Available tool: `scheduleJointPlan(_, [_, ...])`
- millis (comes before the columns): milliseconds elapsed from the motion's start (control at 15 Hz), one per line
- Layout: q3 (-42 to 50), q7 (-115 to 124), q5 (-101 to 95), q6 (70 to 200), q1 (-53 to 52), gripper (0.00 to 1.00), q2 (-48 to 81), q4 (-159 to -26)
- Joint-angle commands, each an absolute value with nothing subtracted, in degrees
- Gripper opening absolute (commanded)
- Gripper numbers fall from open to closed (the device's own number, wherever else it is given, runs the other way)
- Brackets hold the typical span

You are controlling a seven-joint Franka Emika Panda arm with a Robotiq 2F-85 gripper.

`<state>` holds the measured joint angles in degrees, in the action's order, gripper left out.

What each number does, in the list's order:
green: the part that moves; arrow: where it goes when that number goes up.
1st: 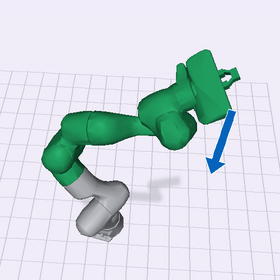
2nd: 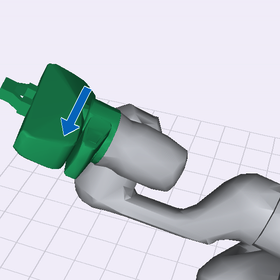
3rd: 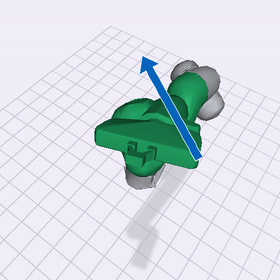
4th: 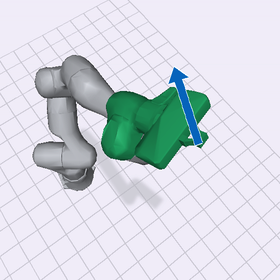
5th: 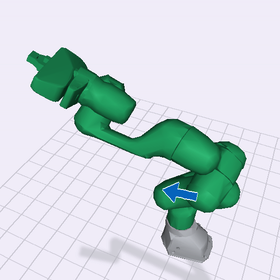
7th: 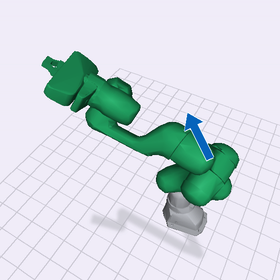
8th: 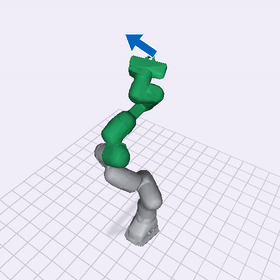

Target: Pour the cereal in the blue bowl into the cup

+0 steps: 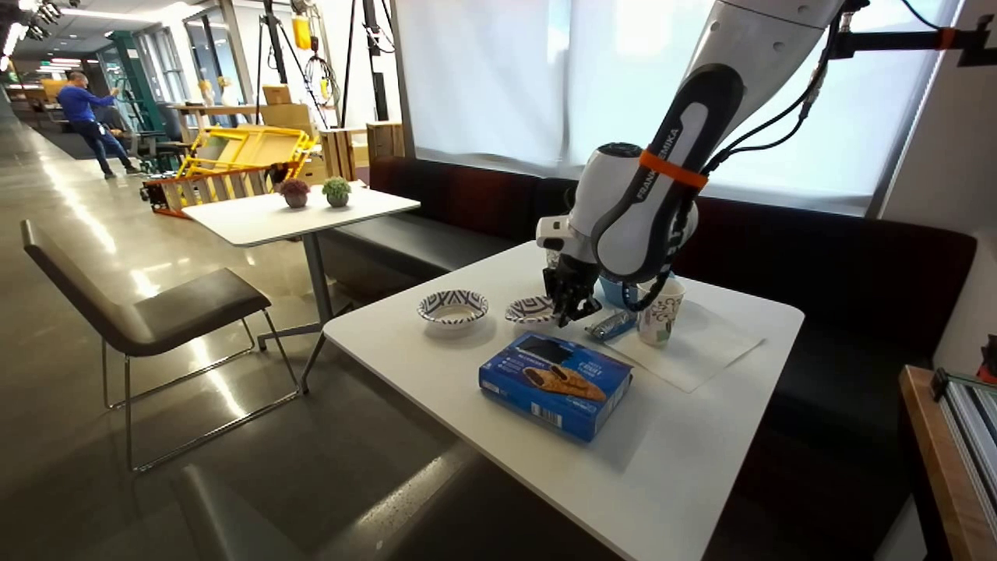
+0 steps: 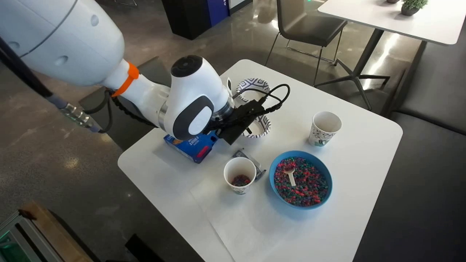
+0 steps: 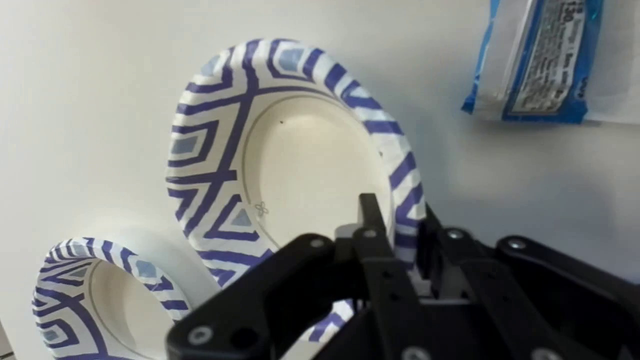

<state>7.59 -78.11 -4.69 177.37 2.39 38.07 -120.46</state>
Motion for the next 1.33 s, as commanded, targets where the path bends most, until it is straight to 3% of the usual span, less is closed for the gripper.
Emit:
scheduleJointPlan(0, [-0.7, -74.7, -7.2, 169.1, 9.8, 0.52, 31.1, -123.6])
scheduleJointPlan(200, [-11.0, -77.4, -0.5, 157.0, 18.1, 0.74, 24.4, -125.6])
scheduleJointPlan(400, [-10.3, -73.5, 6.7, 146.7, 17.7, 0.98, 18.5, -125.2])
scheduleJointPlan(1267, [-1.5, -65.4, 19.6, 147.5, 16.2, 1.00, 14.6, -128.7])
